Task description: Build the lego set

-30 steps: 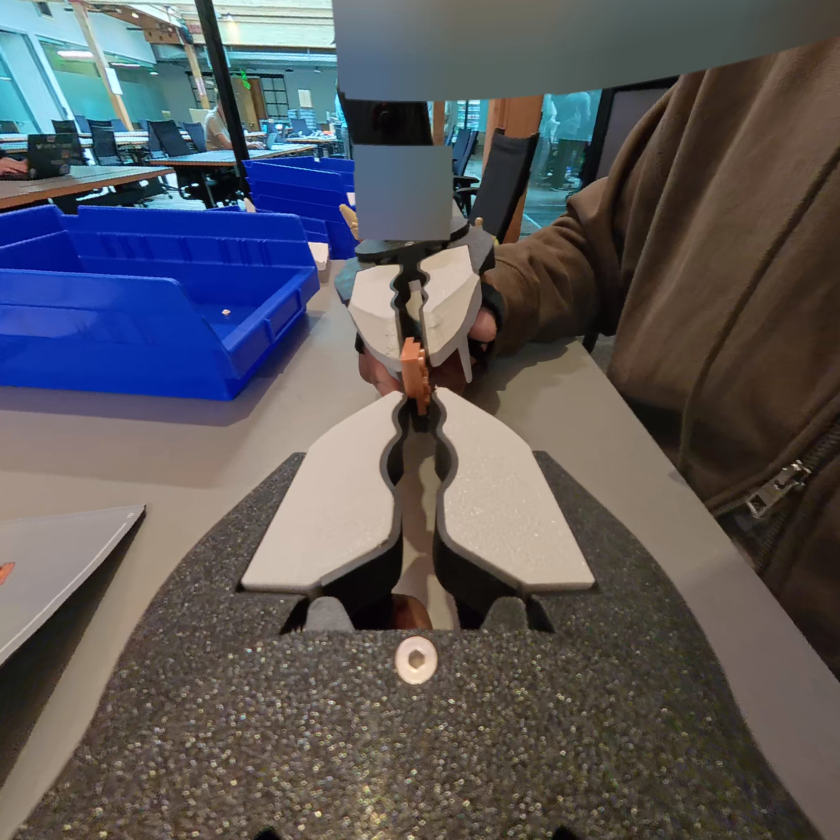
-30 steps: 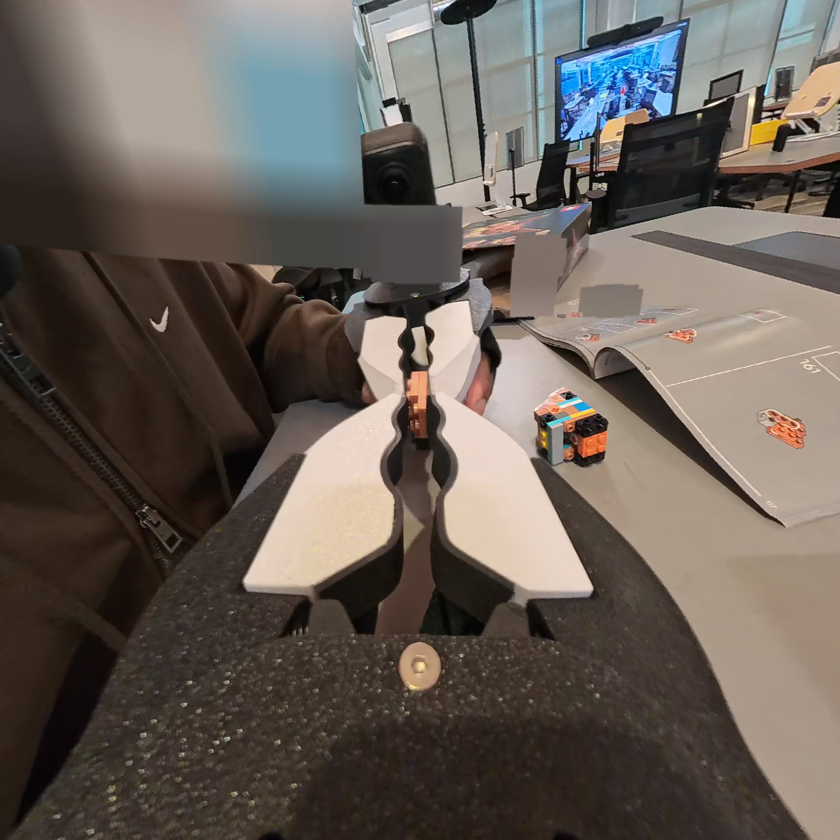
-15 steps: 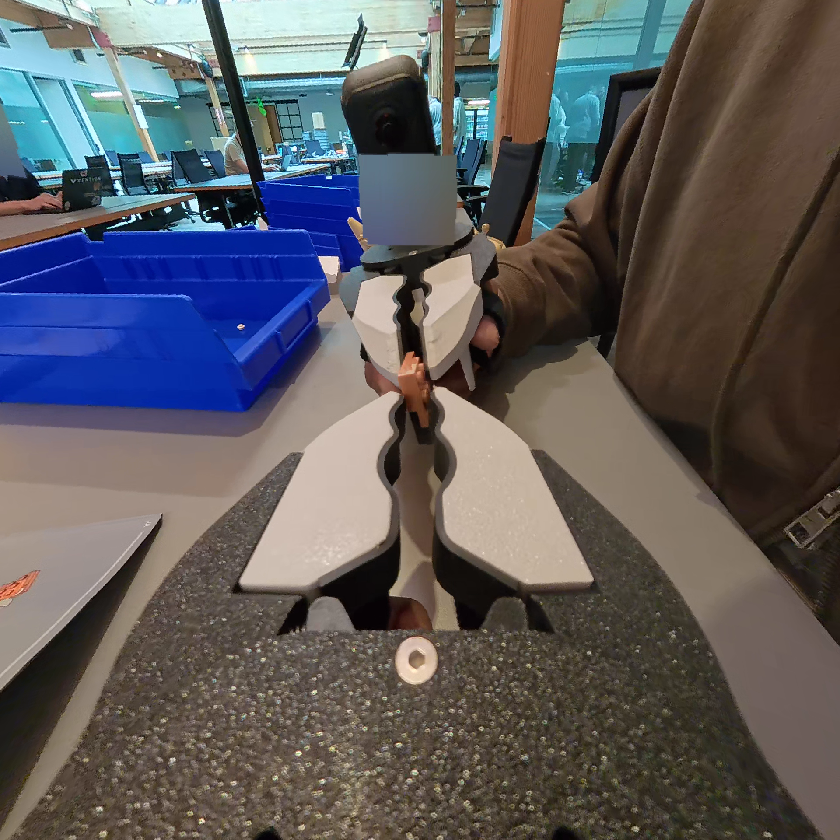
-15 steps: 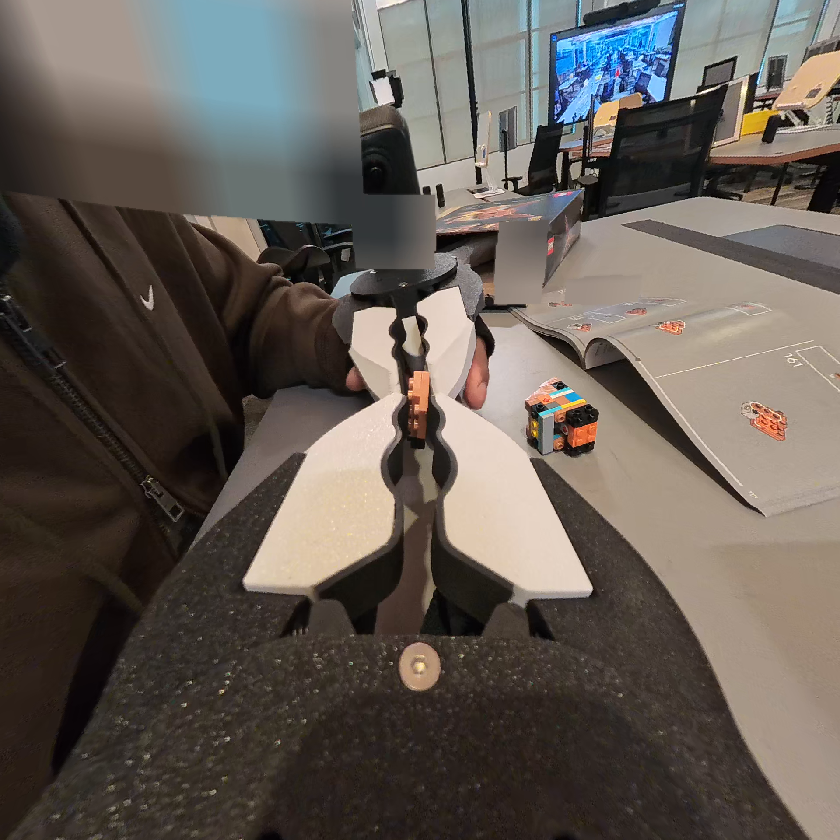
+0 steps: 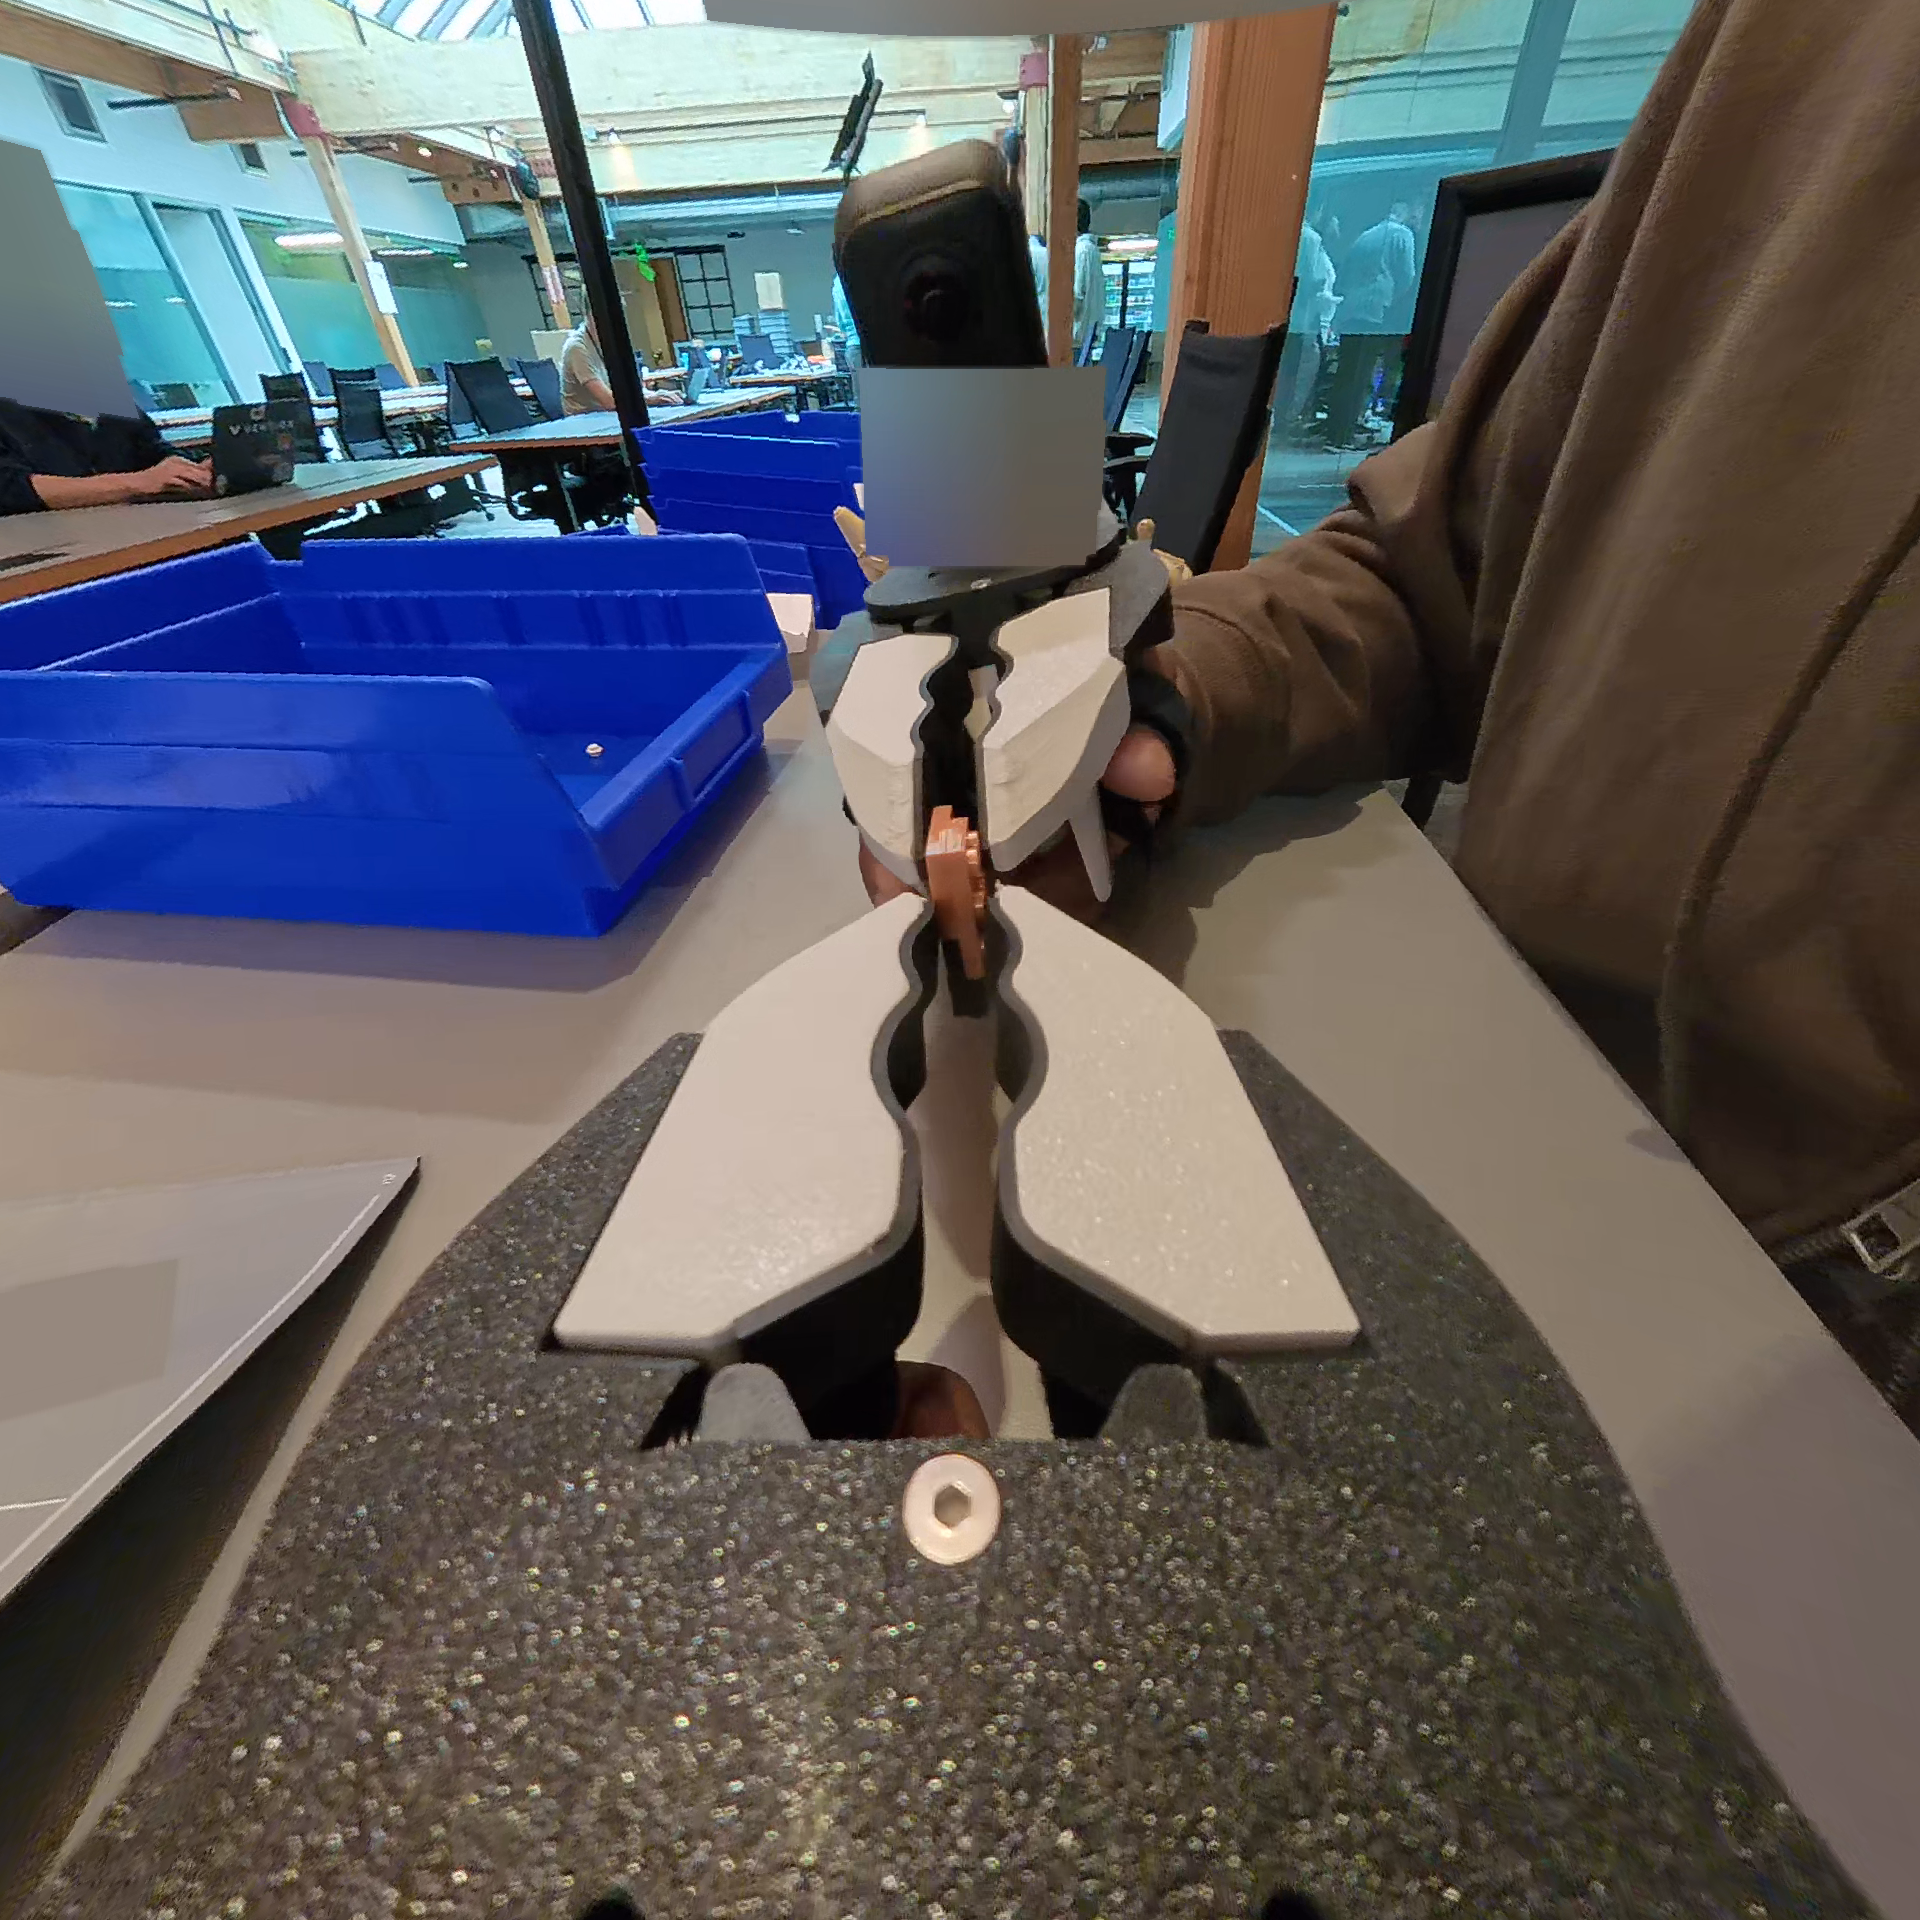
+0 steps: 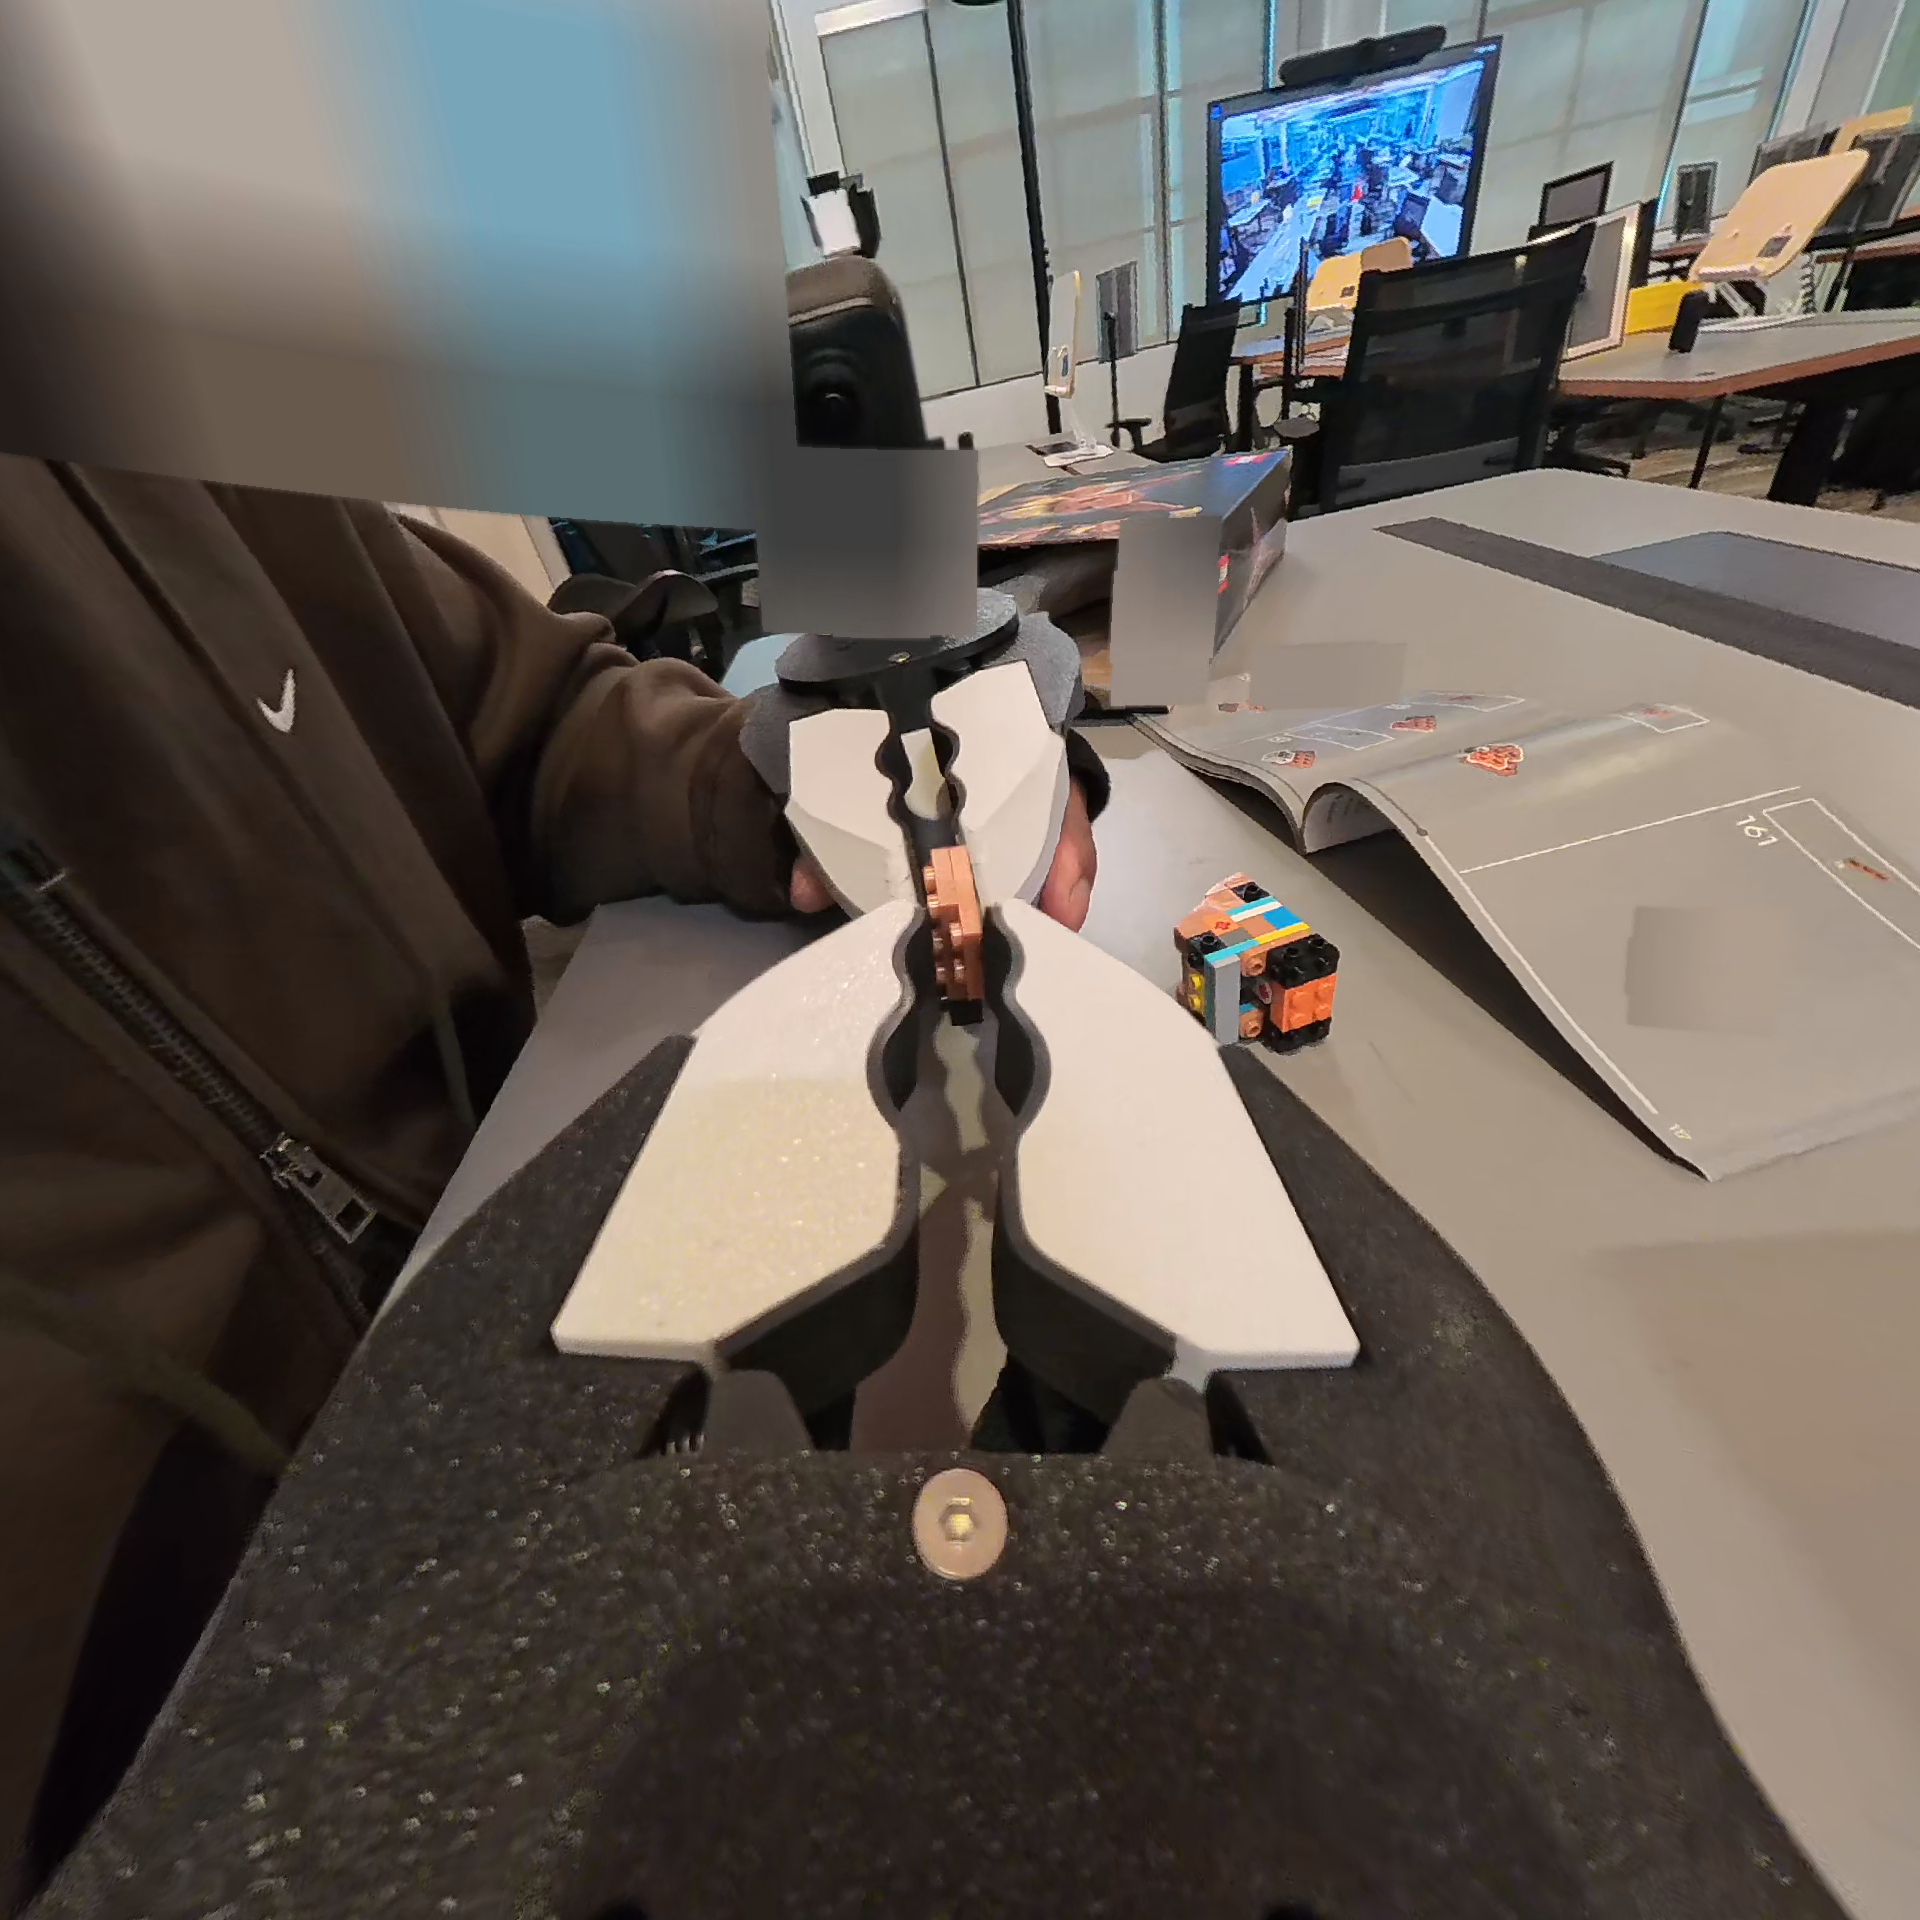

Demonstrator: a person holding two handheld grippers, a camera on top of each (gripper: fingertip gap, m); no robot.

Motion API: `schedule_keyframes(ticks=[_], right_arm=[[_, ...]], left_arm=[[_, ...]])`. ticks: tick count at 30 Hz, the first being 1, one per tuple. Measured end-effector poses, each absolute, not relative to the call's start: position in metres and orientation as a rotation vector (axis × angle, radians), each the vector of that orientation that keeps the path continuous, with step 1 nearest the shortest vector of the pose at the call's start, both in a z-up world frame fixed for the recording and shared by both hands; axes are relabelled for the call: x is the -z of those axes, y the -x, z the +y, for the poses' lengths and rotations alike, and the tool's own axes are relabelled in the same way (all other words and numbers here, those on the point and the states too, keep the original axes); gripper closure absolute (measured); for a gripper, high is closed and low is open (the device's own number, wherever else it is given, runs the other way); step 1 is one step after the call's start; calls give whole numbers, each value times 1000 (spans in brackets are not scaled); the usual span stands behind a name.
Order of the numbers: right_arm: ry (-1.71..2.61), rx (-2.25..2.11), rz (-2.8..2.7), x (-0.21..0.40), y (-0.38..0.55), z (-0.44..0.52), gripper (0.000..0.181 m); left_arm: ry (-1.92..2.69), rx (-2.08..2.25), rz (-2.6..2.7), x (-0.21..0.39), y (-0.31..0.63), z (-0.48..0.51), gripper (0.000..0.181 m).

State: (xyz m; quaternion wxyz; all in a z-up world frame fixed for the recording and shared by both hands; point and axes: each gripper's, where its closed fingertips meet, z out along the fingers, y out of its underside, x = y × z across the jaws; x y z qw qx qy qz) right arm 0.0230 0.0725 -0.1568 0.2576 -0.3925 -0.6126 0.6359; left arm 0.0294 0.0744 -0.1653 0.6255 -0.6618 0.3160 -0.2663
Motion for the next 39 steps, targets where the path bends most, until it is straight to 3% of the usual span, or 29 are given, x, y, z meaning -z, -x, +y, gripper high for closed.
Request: schedule_keyframes(ticks=[24,30,39], right_arm=[[1024,-1681,-1665,158,-26,71,173],[1037,-1705,-1604,154,-28,79,161],[1039,-1659,-1586,156,-29,87,161]], left_arm=[[1519,634,713,165,-35,74,173],[1514,629,682,163,-31,76,173],[1504,623,649,159,-26,78,173]])
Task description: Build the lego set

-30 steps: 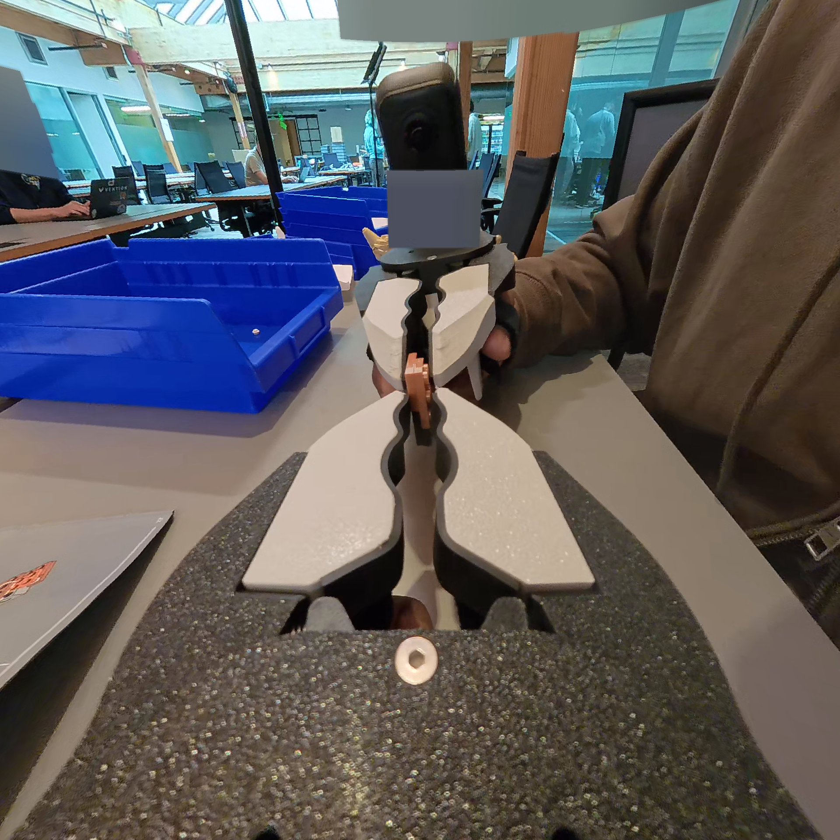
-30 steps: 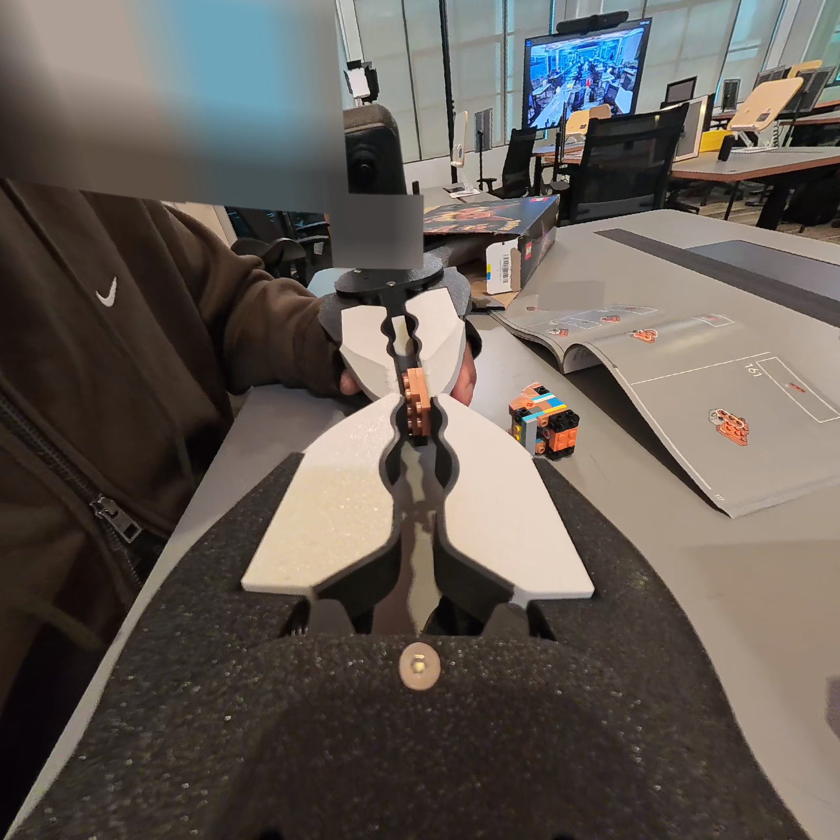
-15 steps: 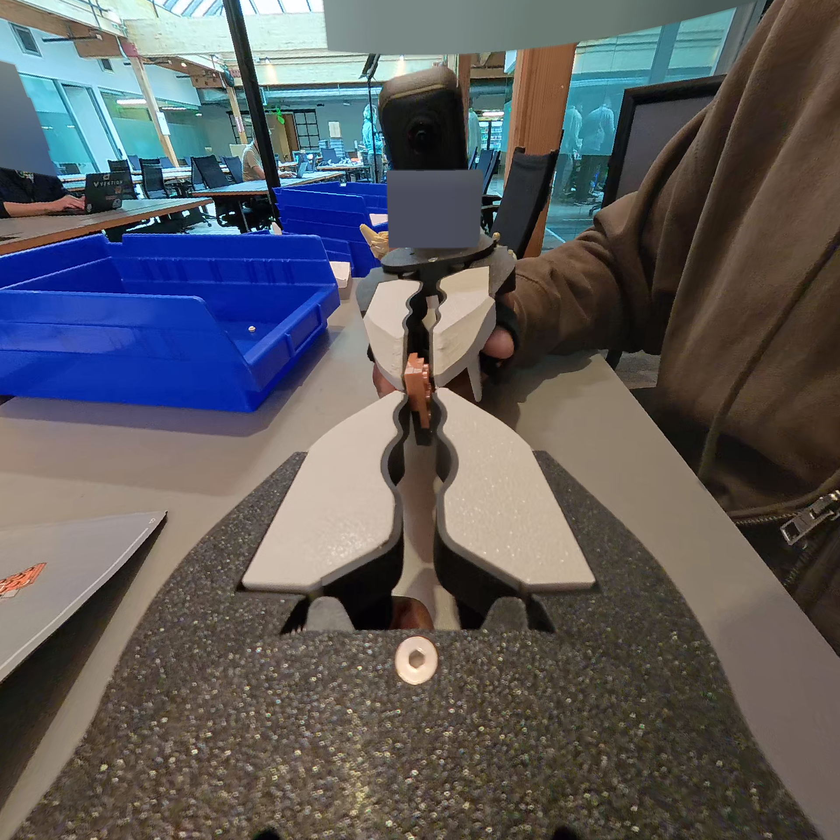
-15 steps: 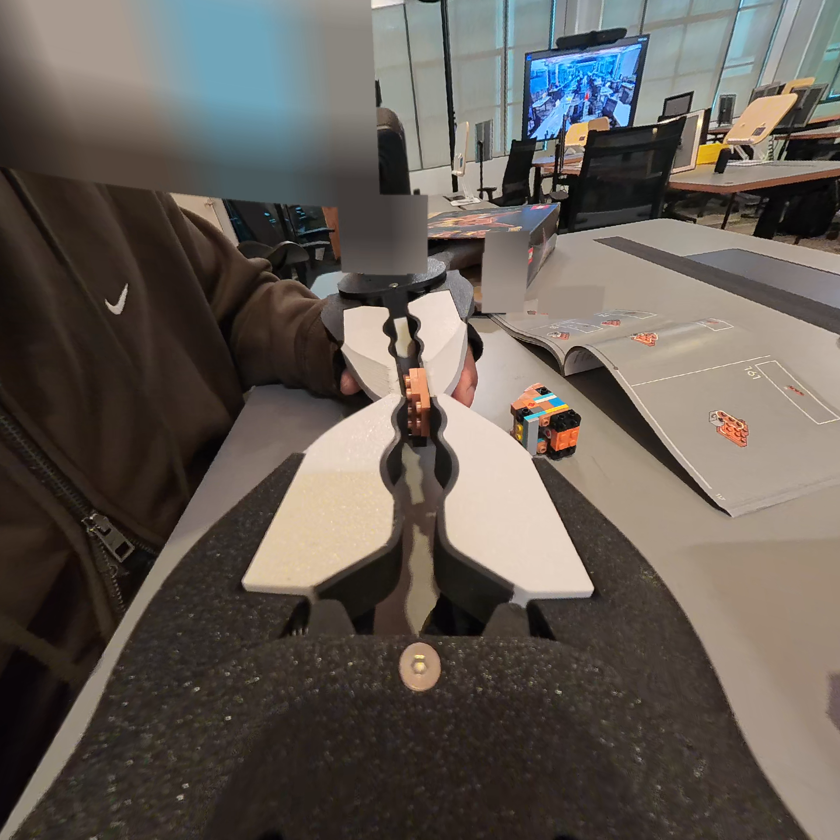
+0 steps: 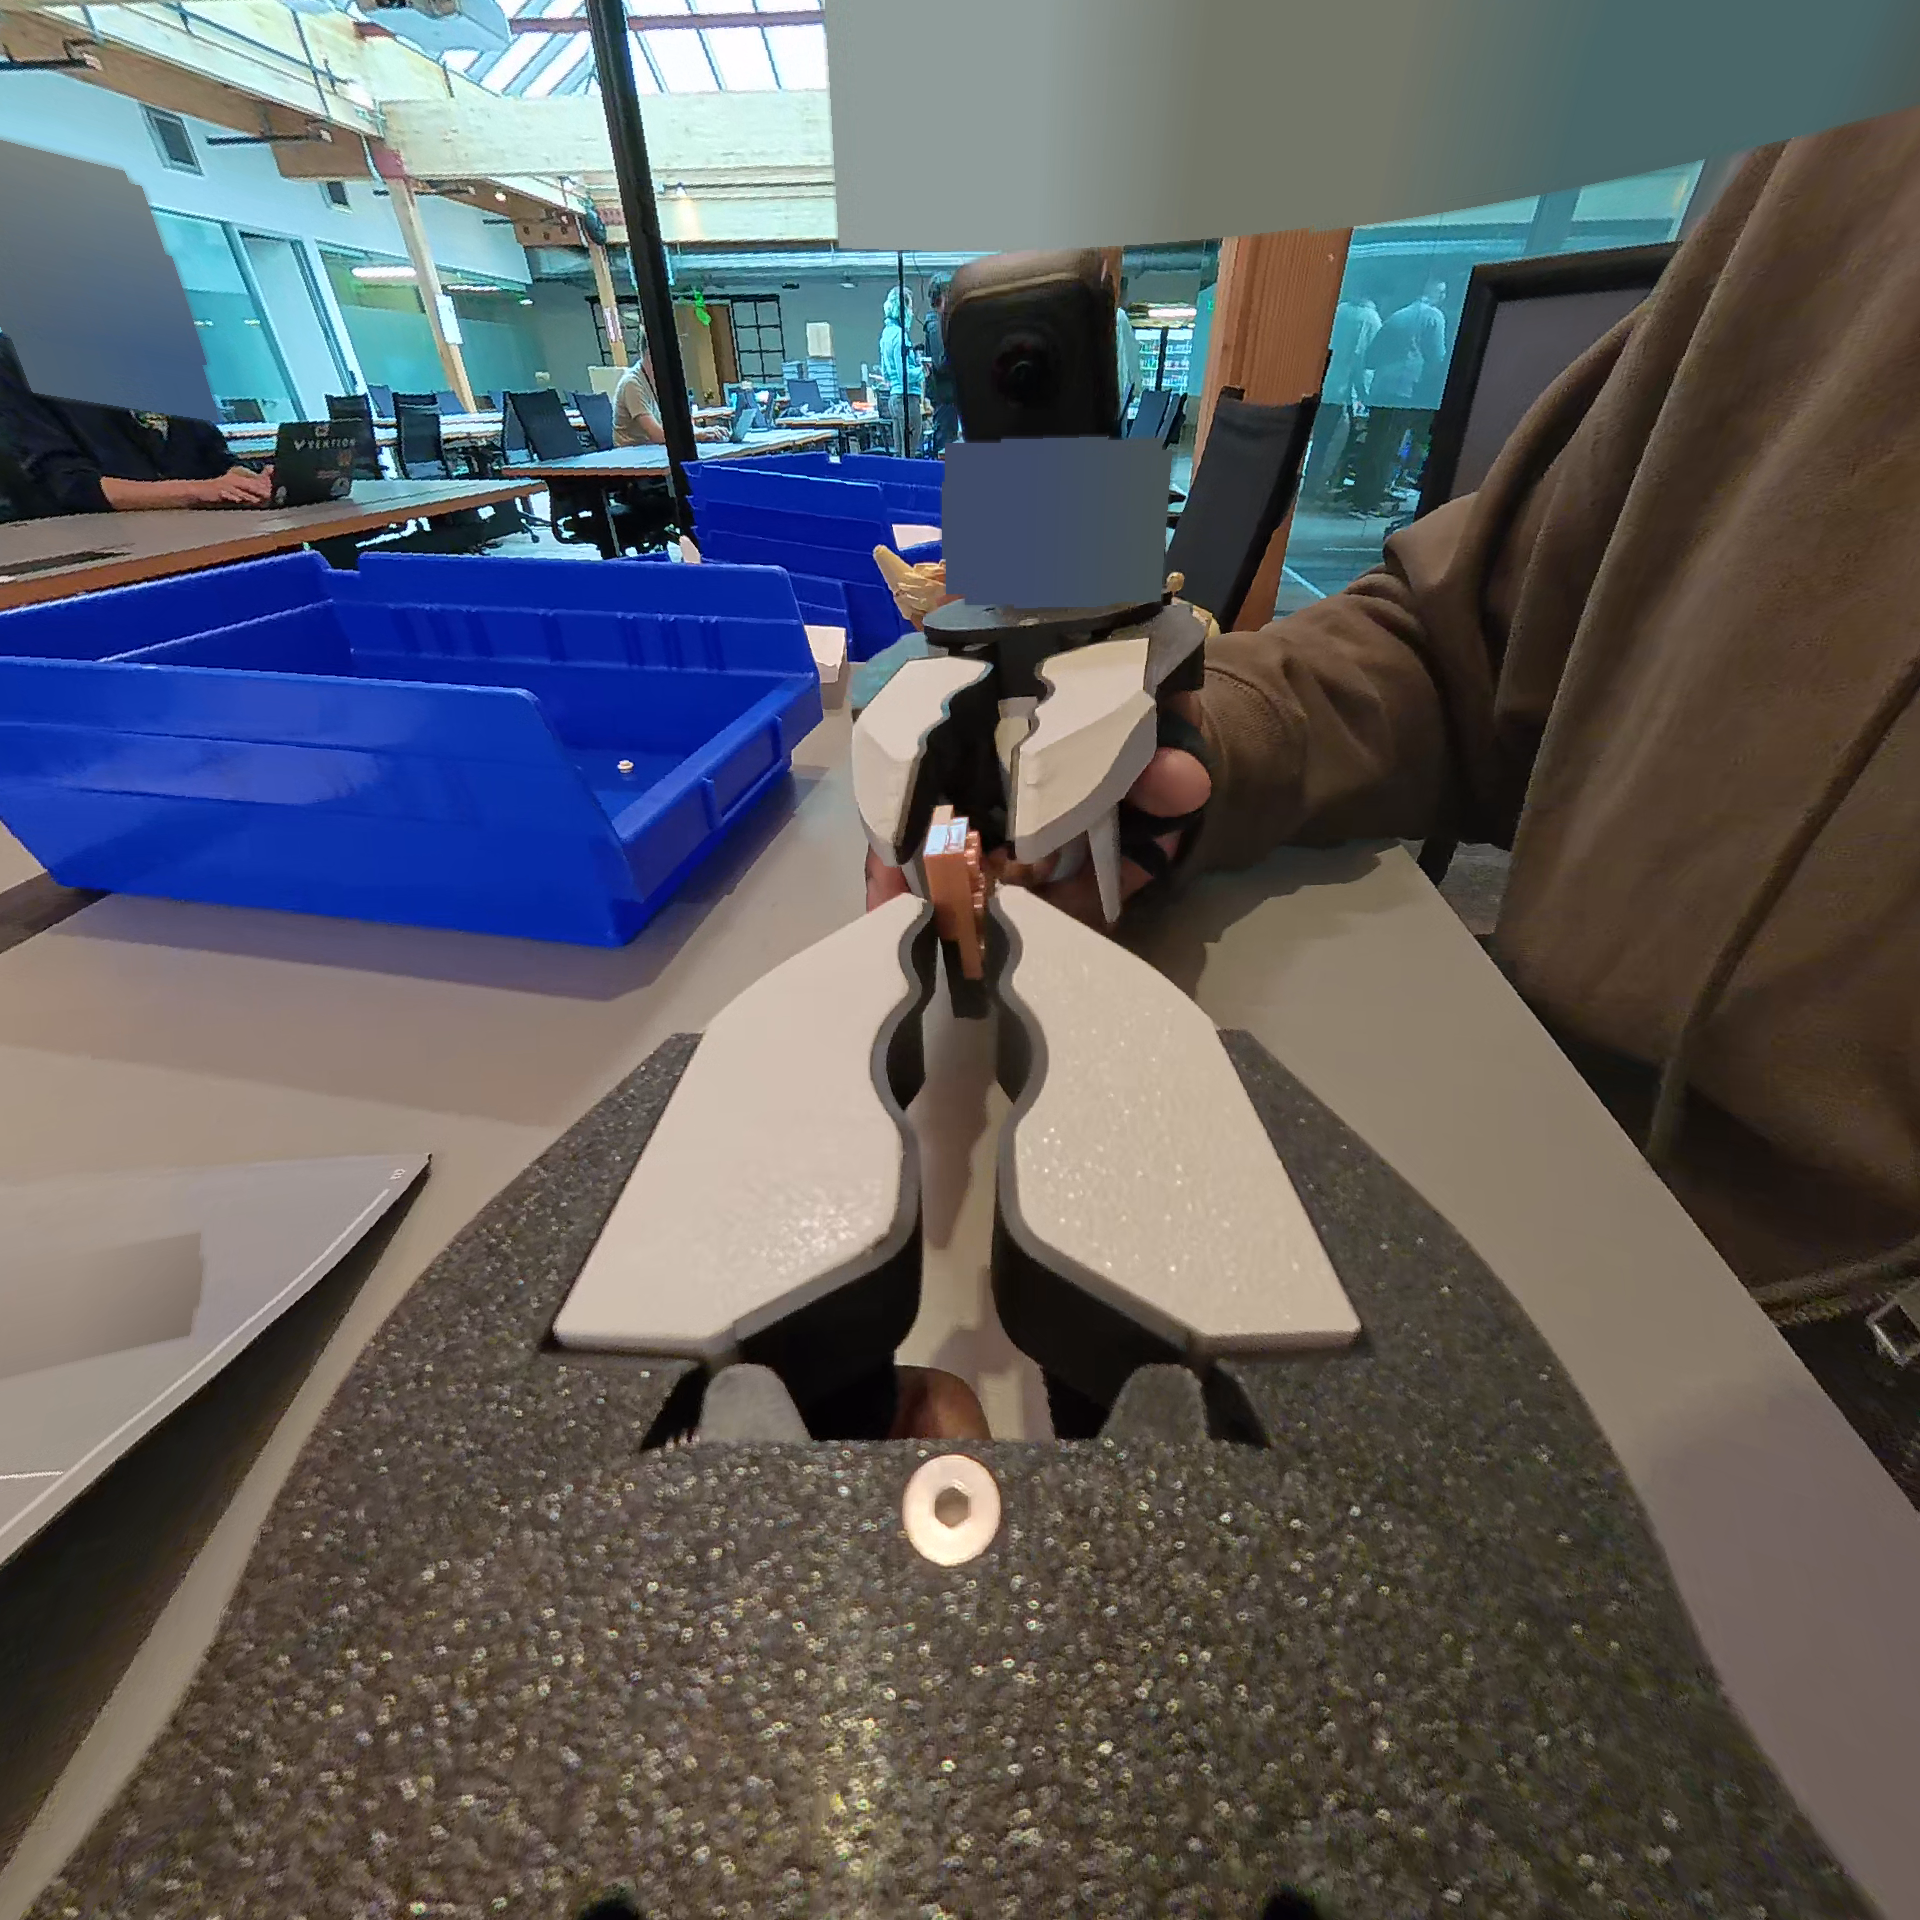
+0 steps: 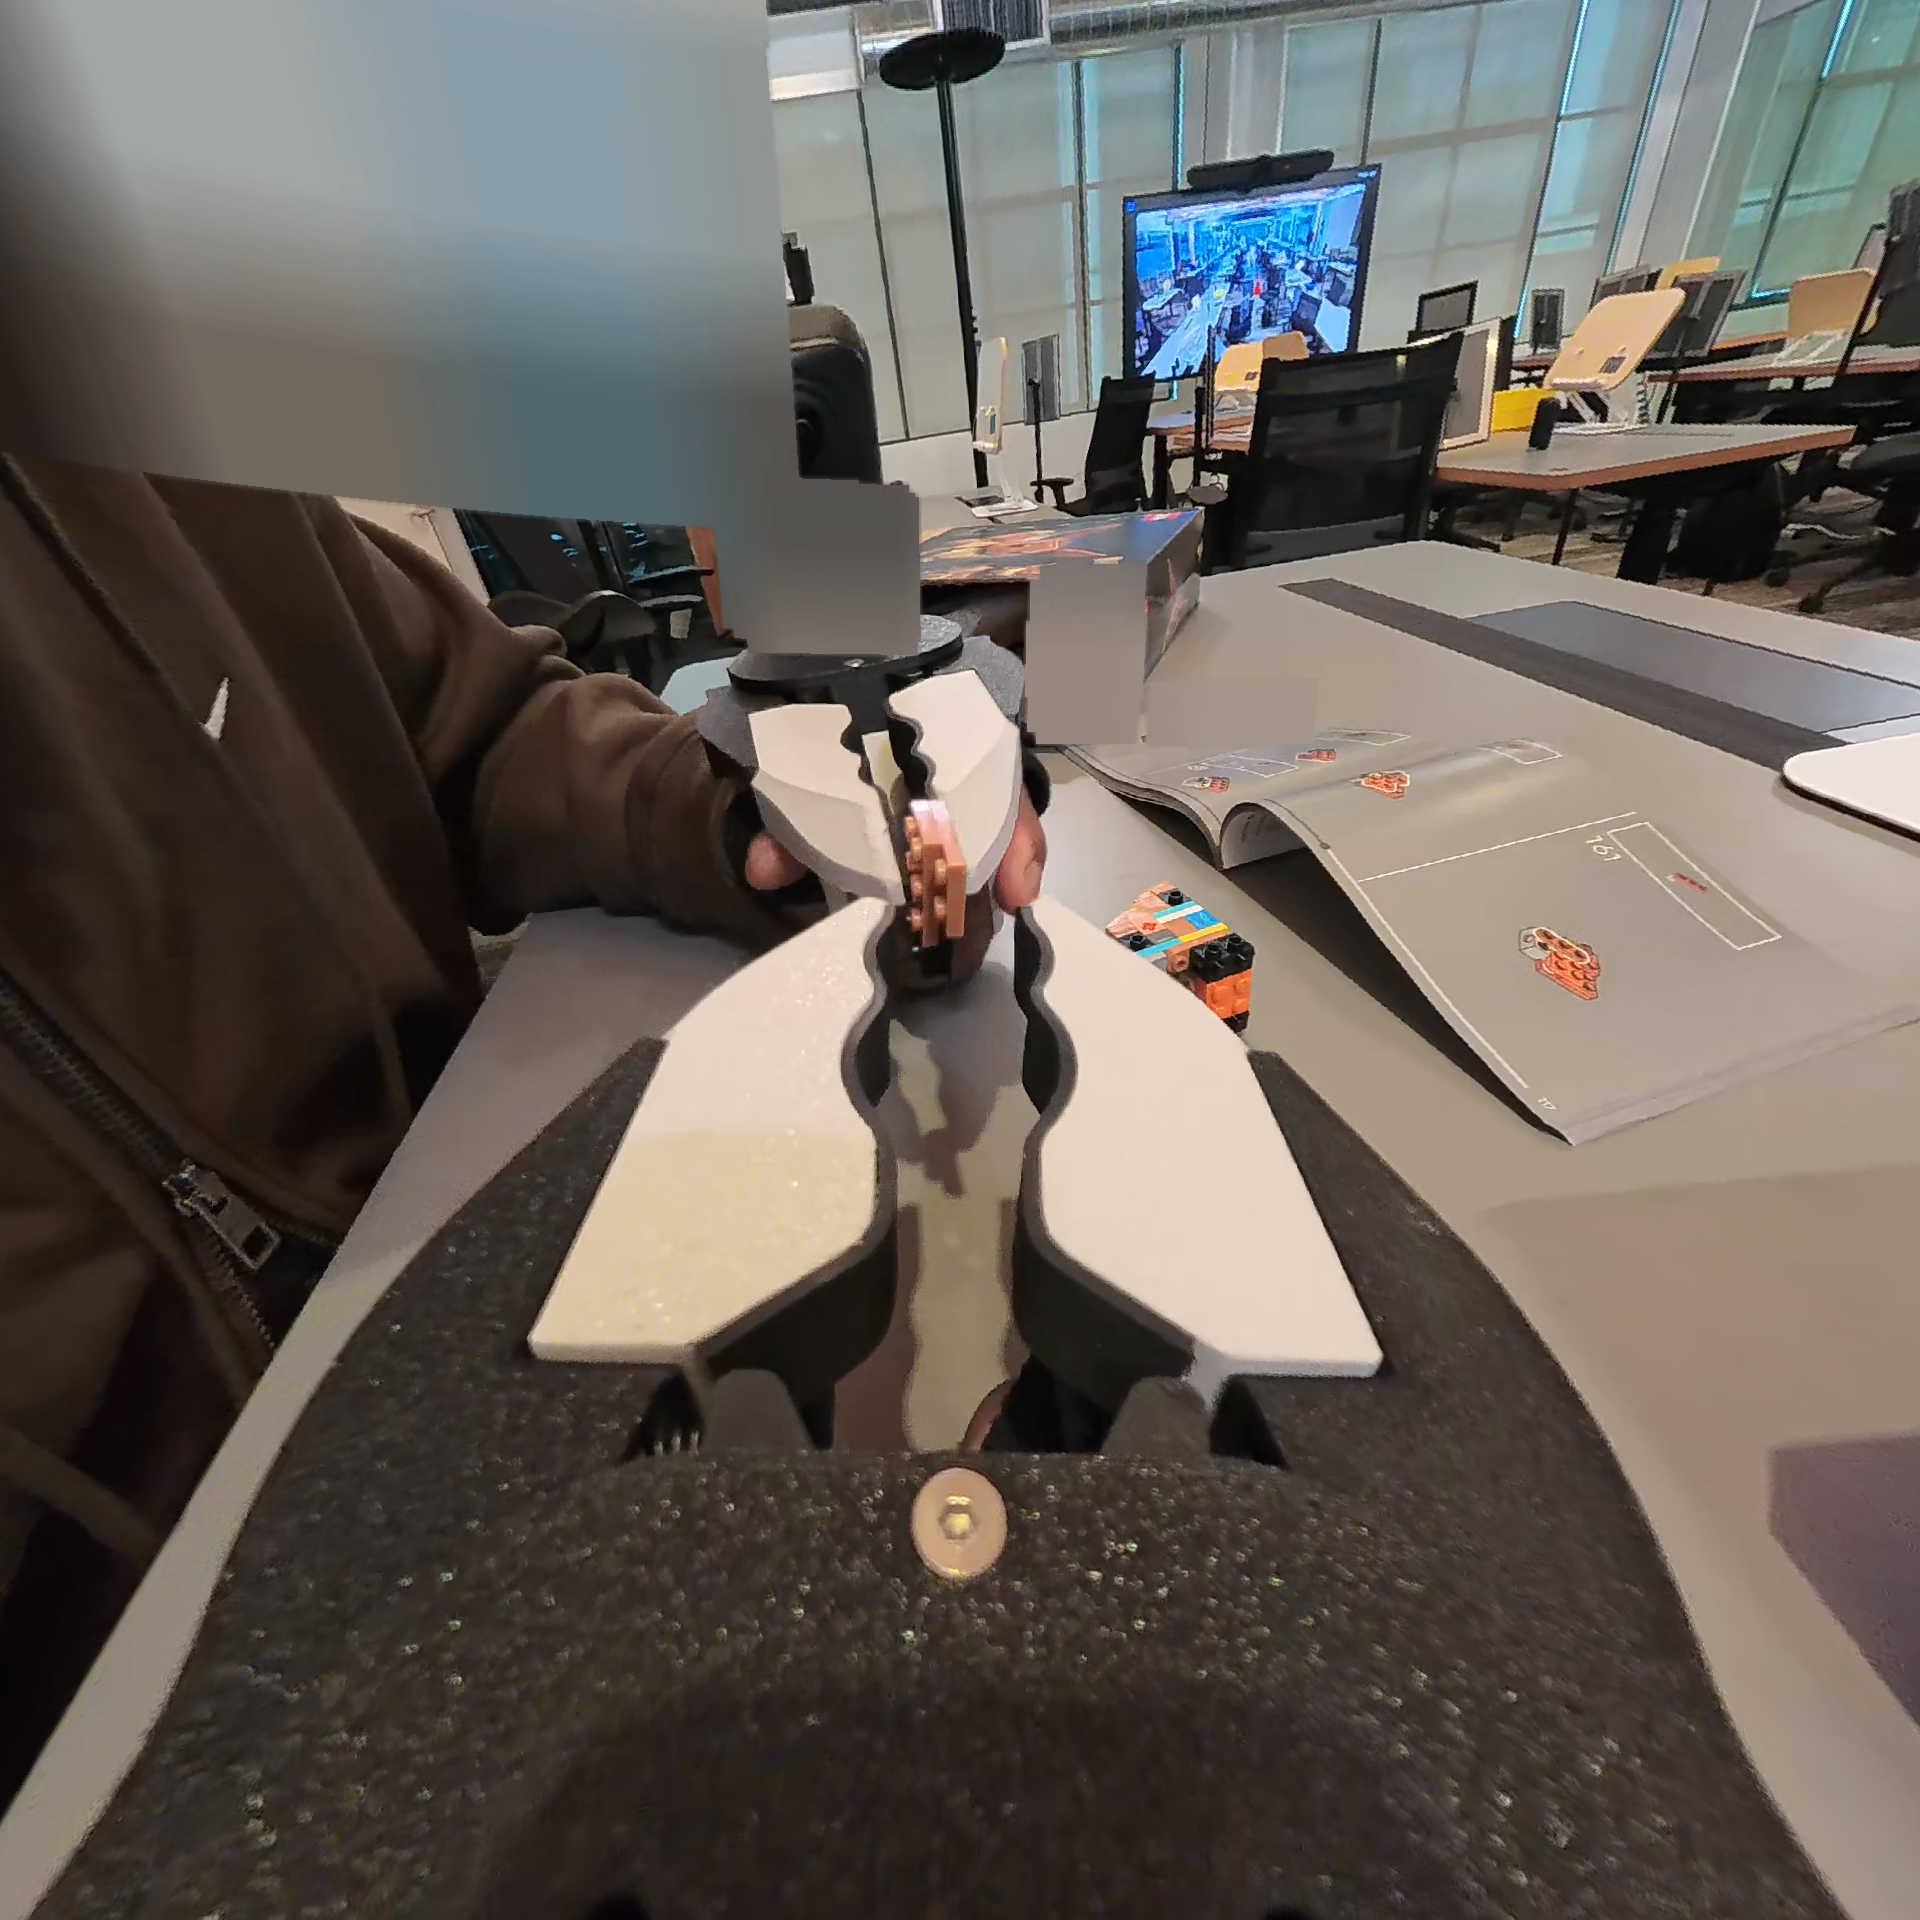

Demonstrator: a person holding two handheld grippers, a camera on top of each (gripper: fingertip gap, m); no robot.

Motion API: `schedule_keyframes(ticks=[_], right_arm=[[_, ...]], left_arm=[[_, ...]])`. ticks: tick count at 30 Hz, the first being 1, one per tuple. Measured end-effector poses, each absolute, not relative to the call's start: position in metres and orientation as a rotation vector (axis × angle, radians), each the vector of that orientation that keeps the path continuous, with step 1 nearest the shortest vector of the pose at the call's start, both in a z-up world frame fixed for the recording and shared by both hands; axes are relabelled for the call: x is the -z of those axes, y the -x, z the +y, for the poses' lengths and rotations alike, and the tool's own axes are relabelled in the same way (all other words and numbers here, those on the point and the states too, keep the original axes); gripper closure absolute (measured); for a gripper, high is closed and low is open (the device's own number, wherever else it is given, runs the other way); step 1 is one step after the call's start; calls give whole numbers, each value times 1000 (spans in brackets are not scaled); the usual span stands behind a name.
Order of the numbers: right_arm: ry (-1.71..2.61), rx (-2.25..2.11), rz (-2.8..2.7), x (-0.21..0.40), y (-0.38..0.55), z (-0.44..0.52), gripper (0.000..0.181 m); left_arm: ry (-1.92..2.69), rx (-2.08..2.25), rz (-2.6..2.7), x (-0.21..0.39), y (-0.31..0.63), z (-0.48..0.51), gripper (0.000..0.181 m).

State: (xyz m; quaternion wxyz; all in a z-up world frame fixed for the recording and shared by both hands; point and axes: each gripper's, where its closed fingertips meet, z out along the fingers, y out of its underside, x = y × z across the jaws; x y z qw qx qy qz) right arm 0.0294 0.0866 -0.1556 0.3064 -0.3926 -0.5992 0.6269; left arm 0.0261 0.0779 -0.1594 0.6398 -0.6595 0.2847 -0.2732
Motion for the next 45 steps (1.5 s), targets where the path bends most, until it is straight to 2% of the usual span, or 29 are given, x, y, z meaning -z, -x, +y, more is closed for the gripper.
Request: schedule_keyframes(ticks=[33,36,40,42,45], right_arm=[[1122,-1638,-1556,155,-31,98,163],[1085,-1352,-1514,133,-30,142,165],[1371,-751,-1420,85,-40,277,180],[1529,-536,-1622,94,-36,318,181],[1835,-357,-1972,153,-26,350,181]], left_arm=[[1474,720,494,150,0,85,173],[1458,730,470,148,3,88,173],[1453,730,440,146,7,91,173],[1452,725,458,147,5,89,173],[1453,711,482,147,2,87,173]])
